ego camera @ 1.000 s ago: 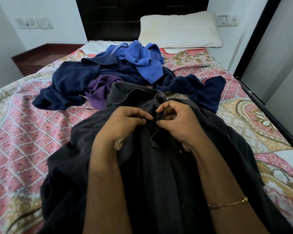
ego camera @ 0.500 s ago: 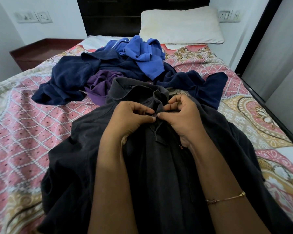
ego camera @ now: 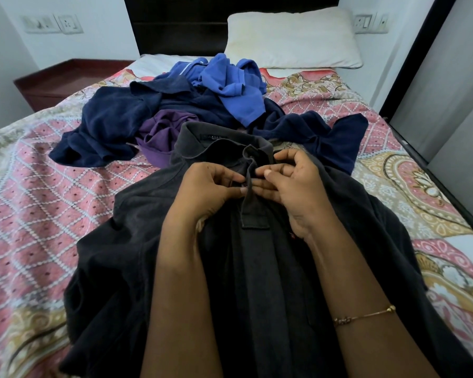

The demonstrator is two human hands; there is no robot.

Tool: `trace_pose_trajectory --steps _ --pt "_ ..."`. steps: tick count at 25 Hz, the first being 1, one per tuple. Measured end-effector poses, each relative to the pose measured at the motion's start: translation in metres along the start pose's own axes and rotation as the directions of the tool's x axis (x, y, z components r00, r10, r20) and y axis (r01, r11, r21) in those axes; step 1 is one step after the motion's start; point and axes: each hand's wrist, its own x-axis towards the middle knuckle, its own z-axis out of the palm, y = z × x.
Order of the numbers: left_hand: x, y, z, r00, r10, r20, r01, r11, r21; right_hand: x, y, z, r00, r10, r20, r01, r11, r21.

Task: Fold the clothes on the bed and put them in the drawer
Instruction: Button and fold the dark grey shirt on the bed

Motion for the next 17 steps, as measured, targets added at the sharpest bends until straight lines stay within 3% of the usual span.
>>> trace_pose_trajectory --steps 2,6,11,17 --pt "0.0 -0.001 0.001 1.0 0.01 -0.014 -0.01 0.999 -0.043 0.0 0.001 -0.002 0.996 0.071 0.061 -0.078 0.99 0.115" --pt "-0.001 -0.004 0.004 1.0 0.006 -0.021 -0.007 0.999 -0.048 0.001 0.009 -0.003 0.991 0.105 0.08 -0.106 0.994 0.008" --pt "-0.001 -0.003 0.005 1.0 -0.001 0.007 0.002 0.994 -0.112 0.004 0.009 -0.008 0.952 0.271 0.143 -0.299 0.923 0.244" --pt "0.002 -0.004 0.007 0.998 -0.055 0.014 0.055 0.998 -0.043 0.004 0.012 0.001 0.97 0.24 0.033 -0.24 0.931 0.276"
